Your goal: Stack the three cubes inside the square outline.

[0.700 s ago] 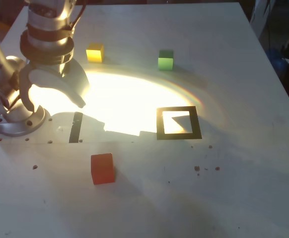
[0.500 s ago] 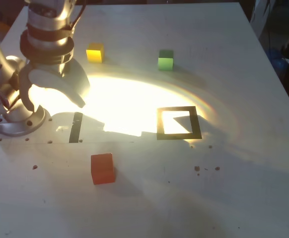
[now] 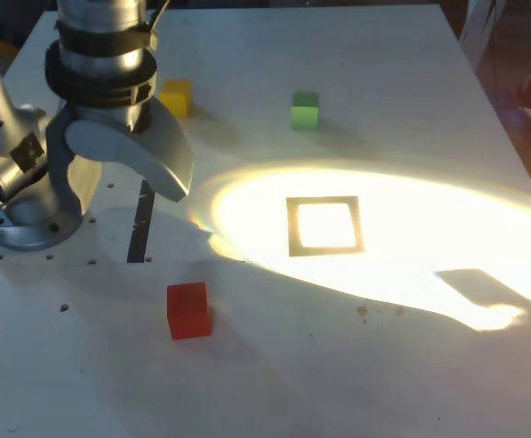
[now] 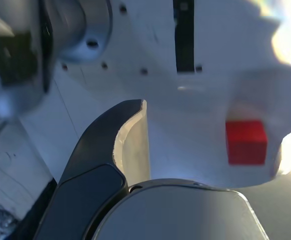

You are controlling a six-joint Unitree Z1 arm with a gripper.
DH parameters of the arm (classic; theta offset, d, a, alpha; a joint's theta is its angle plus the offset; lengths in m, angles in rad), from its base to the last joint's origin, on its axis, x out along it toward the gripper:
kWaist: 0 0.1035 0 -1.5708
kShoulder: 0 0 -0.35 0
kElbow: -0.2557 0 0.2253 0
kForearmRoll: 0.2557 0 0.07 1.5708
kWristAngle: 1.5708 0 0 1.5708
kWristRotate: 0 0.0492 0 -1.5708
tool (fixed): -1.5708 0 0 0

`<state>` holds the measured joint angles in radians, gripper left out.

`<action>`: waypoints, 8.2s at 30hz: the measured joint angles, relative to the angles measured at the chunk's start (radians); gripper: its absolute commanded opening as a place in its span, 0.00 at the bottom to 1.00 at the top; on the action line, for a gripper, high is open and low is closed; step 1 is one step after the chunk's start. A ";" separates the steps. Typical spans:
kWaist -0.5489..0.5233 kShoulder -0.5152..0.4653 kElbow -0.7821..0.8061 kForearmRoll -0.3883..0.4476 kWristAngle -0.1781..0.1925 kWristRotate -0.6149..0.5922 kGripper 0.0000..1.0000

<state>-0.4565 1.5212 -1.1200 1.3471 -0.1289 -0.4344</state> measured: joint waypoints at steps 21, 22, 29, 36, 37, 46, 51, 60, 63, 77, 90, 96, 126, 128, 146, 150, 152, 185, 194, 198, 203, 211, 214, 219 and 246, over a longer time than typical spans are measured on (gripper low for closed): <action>-0.146 0.191 -0.061 -0.136 -0.021 -0.373 0.96; -0.146 0.202 -0.055 -0.153 -0.025 -0.373 0.96; -0.146 0.282 -0.022 -0.235 -0.044 -0.364 0.94; -0.146 0.340 0.014 -0.315 -0.069 -0.314 0.88; -0.146 0.340 0.023 -0.321 -0.069 -0.313 0.87; -0.145 0.333 0.043 -0.348 -0.059 -0.313 0.64; -0.144 0.333 0.034 -0.355 -0.062 -0.313 0.52; -0.144 0.333 0.044 -0.411 -0.042 -0.313 0.30; -0.144 0.333 0.046 -0.433 -0.033 -0.313 0.24; 0.031 0.354 -0.233 -0.147 0.081 -0.128 0.19; 0.272 0.475 -0.595 0.029 0.112 0.076 0.20; 0.331 0.528 -0.597 0.030 0.112 0.144 0.20; 0.400 0.620 -0.457 -0.167 0.138 0.346 0.24; 0.400 0.618 -0.451 -0.173 0.140 0.348 0.24; 0.400 0.487 -0.445 -0.116 0.158 0.369 1.00; 0.402 0.406 -0.455 -0.053 0.159 0.385 0.99; 0.411 0.377 -0.454 -0.039 0.162 0.393 0.99; 1.351 0.249 -0.118 -0.205 0.468 1.208 0.96; 1.406 0.368 -0.148 -0.239 0.416 1.277 0.92; 1.407 0.377 -0.149 -0.248 0.386 1.298 0.87; 1.407 0.393 -0.143 -0.254 0.359 1.310 0.74; 1.407 0.392 -0.120 -0.281 0.328 1.321 0.62; 1.407 0.403 -0.121 -0.286 0.326 1.323 0.60; 1.407 0.412 -0.120 -0.300 0.318 1.331 0.48; 1.107 0.222 -0.243 -0.072 0.274 1.091 0.39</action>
<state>0.6507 1.7427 -1.3633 1.2748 0.1451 0.6563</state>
